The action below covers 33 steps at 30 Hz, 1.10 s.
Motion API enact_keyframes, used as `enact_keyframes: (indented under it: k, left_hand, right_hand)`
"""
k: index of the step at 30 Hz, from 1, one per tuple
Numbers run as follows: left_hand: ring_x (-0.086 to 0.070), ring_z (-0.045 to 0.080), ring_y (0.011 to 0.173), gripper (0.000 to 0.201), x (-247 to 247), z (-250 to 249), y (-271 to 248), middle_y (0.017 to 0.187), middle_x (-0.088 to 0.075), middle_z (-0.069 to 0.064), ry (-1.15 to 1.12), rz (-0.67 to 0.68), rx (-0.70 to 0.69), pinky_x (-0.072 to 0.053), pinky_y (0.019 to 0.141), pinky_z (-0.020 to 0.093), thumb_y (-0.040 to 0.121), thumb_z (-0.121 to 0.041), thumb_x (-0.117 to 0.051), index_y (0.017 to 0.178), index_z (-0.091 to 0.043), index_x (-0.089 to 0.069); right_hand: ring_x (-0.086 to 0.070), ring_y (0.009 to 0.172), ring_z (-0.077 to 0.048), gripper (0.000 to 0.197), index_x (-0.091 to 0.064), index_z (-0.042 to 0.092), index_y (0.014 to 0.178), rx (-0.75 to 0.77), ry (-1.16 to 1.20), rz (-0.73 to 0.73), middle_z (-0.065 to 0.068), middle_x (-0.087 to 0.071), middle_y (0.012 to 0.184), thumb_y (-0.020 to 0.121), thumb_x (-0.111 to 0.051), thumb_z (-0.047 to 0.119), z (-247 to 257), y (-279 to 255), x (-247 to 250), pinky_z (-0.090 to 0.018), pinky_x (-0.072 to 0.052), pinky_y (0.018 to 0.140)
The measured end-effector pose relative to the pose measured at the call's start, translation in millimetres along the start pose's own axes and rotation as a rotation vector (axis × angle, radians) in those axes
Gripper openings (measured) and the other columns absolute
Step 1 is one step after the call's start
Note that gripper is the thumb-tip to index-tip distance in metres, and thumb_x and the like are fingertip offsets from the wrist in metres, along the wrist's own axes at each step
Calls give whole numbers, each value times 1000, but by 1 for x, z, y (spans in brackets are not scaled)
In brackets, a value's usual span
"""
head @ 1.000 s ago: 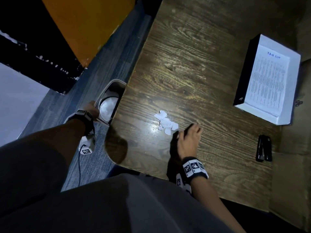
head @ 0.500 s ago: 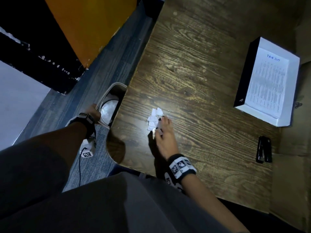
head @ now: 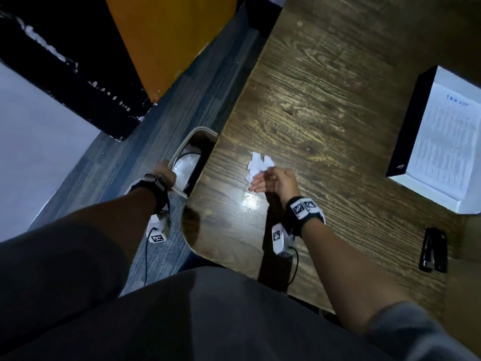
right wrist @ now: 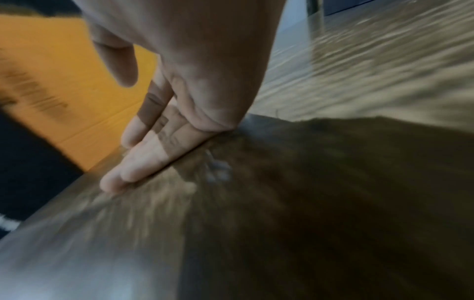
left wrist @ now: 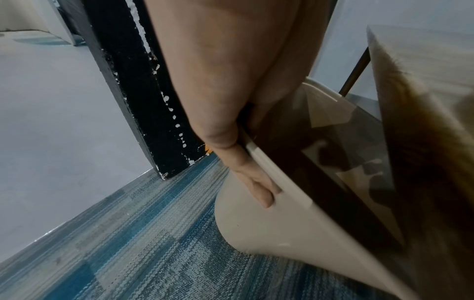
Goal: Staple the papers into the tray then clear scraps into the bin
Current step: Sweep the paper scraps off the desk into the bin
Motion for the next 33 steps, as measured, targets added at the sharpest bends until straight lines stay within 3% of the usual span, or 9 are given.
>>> enact_keyframes:
  k: [5,7,10,13,18,22,24,28,33]
  left_hand:
    - [-64,41,102,36,12,-23,-40,113,-66,23,23,-16,-30,-56,88,47,83,-14,-52,118,-6,-56]
    - [-63,40,106,36,15,-21,-40,116,-66,22,37,-28,-37,-54,92,45,82,-14,-52,117,-8,-57]
    - [-60,41,111,41,19,-14,-34,121,-63,24,32,-44,-31,-51,97,46,82,-12,-50,122,-7,-55]
    - [-59,41,111,40,24,-12,-35,121,-63,25,13,-77,-43,-50,97,45,86,-12,-50,125,-4,-53]
    - [-63,45,106,31,32,-15,-35,112,-64,33,-19,-106,-71,-52,88,47,83,0,-48,112,6,-57]
    - [-58,53,109,27,34,-20,-34,113,-57,45,-41,-86,-81,-47,89,53,84,11,-46,108,22,-53]
    - [-57,51,112,29,38,-22,-36,116,-58,42,-55,-85,-77,-47,92,51,85,8,-47,111,18,-55]
    - [-56,44,119,45,41,-18,-33,129,-57,28,-51,-44,-49,-48,100,48,83,1,-47,128,3,-50]
    - [-59,45,112,45,49,-27,-43,126,-58,28,41,-67,-55,-51,86,44,86,5,-39,130,2,-47]
  right_hand:
    - [-68,67,-35,33,-66,-11,78,140,55,-61,-27,-70,76,81,-45,14,29,-7,3,-34,-54,65]
    - [-69,78,-35,30,-67,-13,87,224,71,-237,-26,-71,84,86,-45,7,33,-24,34,-34,-55,73]
    - [-62,105,-27,30,-63,-3,114,243,-266,-688,-21,-66,114,89,-48,6,29,-54,105,-33,-46,97]
    - [-24,144,-31,58,-33,1,145,17,-837,-836,-18,-28,154,94,-44,26,16,-59,129,-42,-22,118]
    - [8,147,-36,74,-4,-3,150,-11,-1074,-611,-21,5,159,96,-31,39,2,-30,46,-46,1,121]
    - [14,147,-31,74,1,-1,150,111,-1075,-382,-19,9,159,97,-29,40,-4,-15,-35,-39,9,119]
    - [14,147,-30,71,-1,0,151,155,-1043,-297,-16,7,160,98,-32,36,-5,-16,-55,-40,6,120]
    - [10,148,-26,67,-7,3,151,243,-1016,-326,-12,2,161,98,-34,32,16,-18,-39,-38,1,122]
    - [9,149,-28,74,-4,2,151,152,-1133,-328,-14,2,161,95,-36,38,45,23,-5,-40,0,120]
Point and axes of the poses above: each hand's wrist, its own y-axis towards the middle knuckle, its own x-axis out of the back of the hand, z = x × y, the point moved 10 cm from there along y, towards the middle knuckle
